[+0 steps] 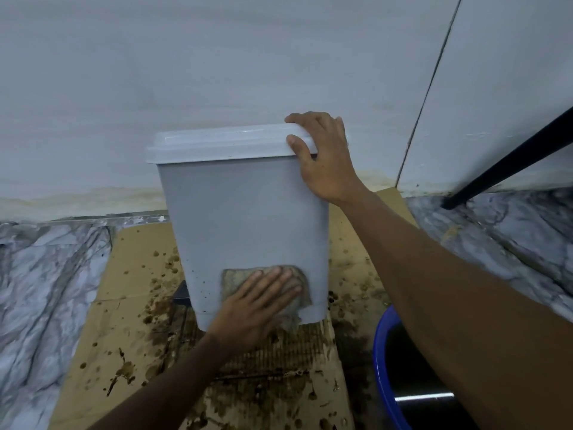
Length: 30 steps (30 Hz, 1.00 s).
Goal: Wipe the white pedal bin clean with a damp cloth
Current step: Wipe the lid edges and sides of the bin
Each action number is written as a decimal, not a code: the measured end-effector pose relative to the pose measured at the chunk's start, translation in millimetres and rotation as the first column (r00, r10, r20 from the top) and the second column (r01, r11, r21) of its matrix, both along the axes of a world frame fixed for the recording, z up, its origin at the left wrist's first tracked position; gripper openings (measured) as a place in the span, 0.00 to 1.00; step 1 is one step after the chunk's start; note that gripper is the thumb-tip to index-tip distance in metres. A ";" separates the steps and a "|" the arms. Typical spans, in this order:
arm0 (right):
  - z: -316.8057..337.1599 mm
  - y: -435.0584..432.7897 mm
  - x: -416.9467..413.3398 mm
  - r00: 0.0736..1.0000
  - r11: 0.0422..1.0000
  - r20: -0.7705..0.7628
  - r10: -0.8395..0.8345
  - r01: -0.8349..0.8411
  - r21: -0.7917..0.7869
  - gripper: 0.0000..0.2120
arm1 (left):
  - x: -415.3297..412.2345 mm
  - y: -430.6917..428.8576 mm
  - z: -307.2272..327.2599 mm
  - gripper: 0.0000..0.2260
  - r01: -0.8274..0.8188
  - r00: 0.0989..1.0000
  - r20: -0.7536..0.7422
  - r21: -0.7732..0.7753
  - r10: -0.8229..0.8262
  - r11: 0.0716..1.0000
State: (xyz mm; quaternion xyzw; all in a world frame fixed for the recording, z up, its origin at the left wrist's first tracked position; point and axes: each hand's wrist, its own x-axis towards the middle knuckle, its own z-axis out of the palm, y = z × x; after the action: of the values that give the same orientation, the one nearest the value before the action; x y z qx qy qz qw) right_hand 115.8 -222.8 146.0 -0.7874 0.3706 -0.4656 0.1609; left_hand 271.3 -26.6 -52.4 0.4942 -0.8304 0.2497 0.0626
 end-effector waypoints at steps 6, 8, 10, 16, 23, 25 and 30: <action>-0.6 -1.0 0.8 1.000 1.000 0.006 0.007 -0.007 0.009 0.15 | -32.4 -16.2 5.6 0.32 -0.047 0.995 -0.083 -0.007 0.046 0.999; -0.3 -1.4 0.8 1.000 1.000 0.004 0.005 -0.005 0.010 0.16 | -70.1 -31.2 7.5 0.31 -0.046 0.995 -0.094 -0.017 0.045 0.999; -0.3 -2.1 0.1 1.000 1.000 -0.002 0.010 -0.010 0.015 0.17 | -99.2 -44.3 12.8 0.31 -0.076 0.995 -0.064 -0.017 0.075 0.997; 0.9 0.3 -2.4 1.000 1.000 -0.015 0.019 -0.019 0.019 0.17 | -58.7 -40.3 23.1 0.32 0.050 0.998 -0.024 0.026 -0.050 0.998; 2.0 3.8 3.3 1.000 1.000 -0.019 -0.006 0.006 0.011 0.20 | 40.9 -52.1 91.2 0.35 -0.238 0.953 -0.216 -0.103 0.212 0.966; 1.9 4.0 2.9 1.000 1.000 -0.021 -0.014 0.014 0.002 0.20 | 26.8 -63.5 102.0 0.35 -0.328 0.903 -0.331 -0.120 0.274 0.937; 1.9 1.8 0.6 0.999 1.000 -0.020 -0.025 0.025 0.011 0.18 | -22.5 -58.4 70.0 0.35 -0.261 0.914 -0.342 -0.087 0.217 0.961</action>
State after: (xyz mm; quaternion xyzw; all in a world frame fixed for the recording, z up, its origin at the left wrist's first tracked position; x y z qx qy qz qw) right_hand 116.4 -220.9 147.9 -0.7862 0.3848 -0.4577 0.1559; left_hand 248.9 -85.0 17.5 0.6216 -0.7233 0.2233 0.2015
